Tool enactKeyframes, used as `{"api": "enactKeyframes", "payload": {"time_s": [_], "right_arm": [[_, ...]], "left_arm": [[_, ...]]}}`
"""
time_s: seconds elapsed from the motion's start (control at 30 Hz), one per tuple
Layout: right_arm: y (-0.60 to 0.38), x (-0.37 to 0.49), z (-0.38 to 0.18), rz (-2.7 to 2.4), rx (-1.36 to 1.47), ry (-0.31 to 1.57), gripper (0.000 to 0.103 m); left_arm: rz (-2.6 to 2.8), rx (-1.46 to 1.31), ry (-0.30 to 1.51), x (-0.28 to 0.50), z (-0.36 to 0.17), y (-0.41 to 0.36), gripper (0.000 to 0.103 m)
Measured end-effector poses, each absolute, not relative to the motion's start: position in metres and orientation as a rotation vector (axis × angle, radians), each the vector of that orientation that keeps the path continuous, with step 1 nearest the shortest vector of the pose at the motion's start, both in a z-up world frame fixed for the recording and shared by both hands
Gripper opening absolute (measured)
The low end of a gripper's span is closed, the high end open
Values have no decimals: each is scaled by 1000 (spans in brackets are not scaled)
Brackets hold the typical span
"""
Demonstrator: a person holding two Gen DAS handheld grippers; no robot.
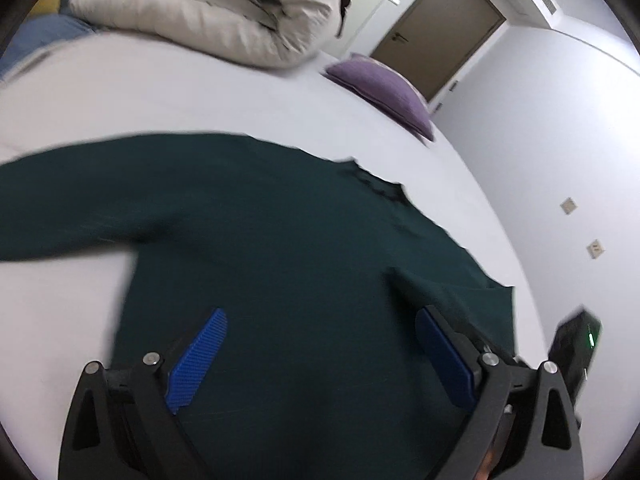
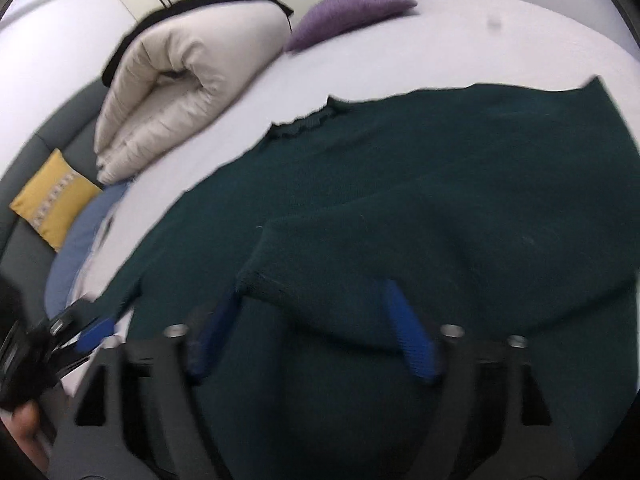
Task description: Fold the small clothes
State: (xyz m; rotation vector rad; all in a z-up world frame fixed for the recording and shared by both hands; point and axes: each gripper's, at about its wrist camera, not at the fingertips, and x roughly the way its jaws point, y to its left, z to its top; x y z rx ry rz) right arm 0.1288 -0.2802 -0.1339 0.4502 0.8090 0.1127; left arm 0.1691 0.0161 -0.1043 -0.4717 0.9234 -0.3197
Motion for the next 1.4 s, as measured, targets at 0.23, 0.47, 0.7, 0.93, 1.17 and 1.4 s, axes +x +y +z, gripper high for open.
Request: {"api": "enactKeyframes", "payload": {"time_s": [0.23,0.47,0.7,0.93,1.17,1.4], "right_arm": [[-333,17,-150,91,667,731,84],[-373,-5,-175,86,805,707,81],[-389,0,-178,79,883,669,81],[-407,18,-172,66,1011,659,83],[-433,53,-179,27,1177,645,82],[-485,58,-185,-92,1263,534,76]], "left_arm": [[-463,-479,1097,210,-138,-71,63],[-434,-362,1130,234,-142,-120,22],[-453,-275,1054,228,-120,-112,9],[-396,-352,898,243,-90,-56,9],[-345,-377,877,258,-108,-30,9],[-314,-363,895,270,-135,-26,9]]}}
